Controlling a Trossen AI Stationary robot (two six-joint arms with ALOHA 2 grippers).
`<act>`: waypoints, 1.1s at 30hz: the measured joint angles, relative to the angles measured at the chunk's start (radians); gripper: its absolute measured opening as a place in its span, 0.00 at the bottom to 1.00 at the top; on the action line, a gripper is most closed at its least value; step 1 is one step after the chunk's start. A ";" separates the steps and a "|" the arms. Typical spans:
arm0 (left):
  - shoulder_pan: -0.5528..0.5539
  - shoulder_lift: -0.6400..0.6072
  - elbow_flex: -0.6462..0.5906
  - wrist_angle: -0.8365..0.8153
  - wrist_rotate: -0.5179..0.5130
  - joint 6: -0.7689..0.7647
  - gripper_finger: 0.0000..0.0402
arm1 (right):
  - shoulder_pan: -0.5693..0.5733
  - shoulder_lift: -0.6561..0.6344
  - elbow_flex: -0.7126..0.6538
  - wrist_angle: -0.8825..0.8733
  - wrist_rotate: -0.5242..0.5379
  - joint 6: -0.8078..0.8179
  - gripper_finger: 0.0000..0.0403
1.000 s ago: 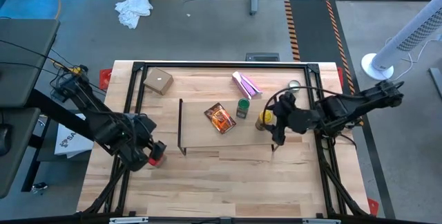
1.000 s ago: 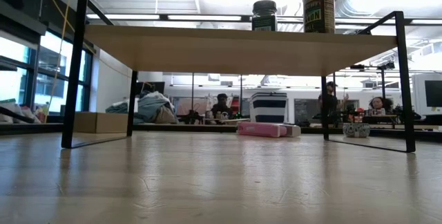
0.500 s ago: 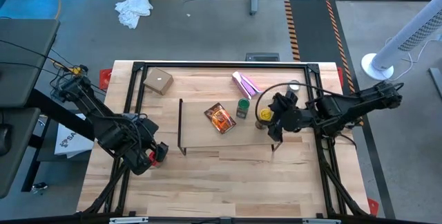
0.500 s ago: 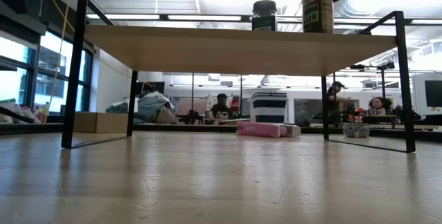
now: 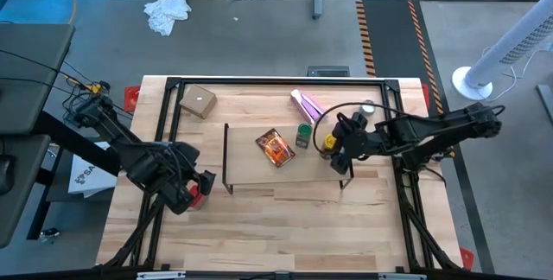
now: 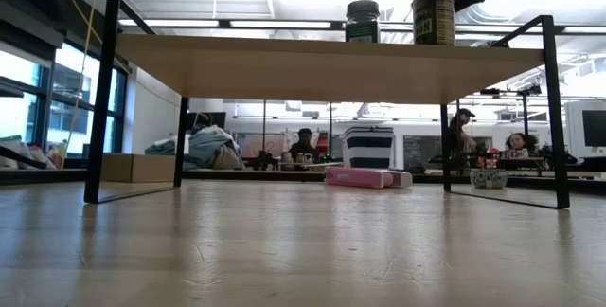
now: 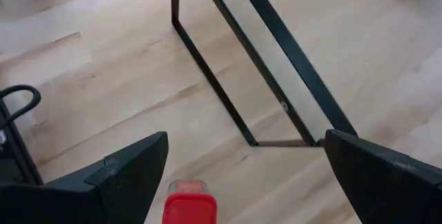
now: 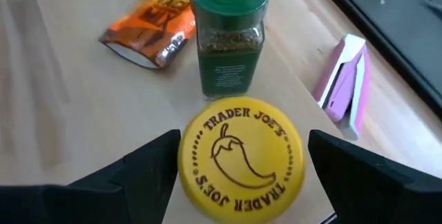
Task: Shelf spices
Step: Remove the yellow seasoning bottle from the shelf
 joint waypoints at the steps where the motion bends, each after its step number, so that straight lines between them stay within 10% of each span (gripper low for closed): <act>1: 0.004 0.000 0.000 0.000 -0.009 0.000 0.96 | 0.000 0.008 0.000 -0.002 0.007 -0.013 0.78; 8: 0.024 0.000 0.000 0.001 -0.016 0.001 0.96 | 0.000 0.031 0.000 -0.006 0.011 0.030 0.73; 14: 0.024 0.000 0.000 0.000 -0.031 0.018 0.96 | 0.000 0.028 0.000 -0.057 0.000 0.092 0.50; 33: 0.025 0.000 0.000 -0.006 -0.082 -0.008 0.96 | 0.177 -0.056 0.363 -0.311 -0.154 0.059 0.50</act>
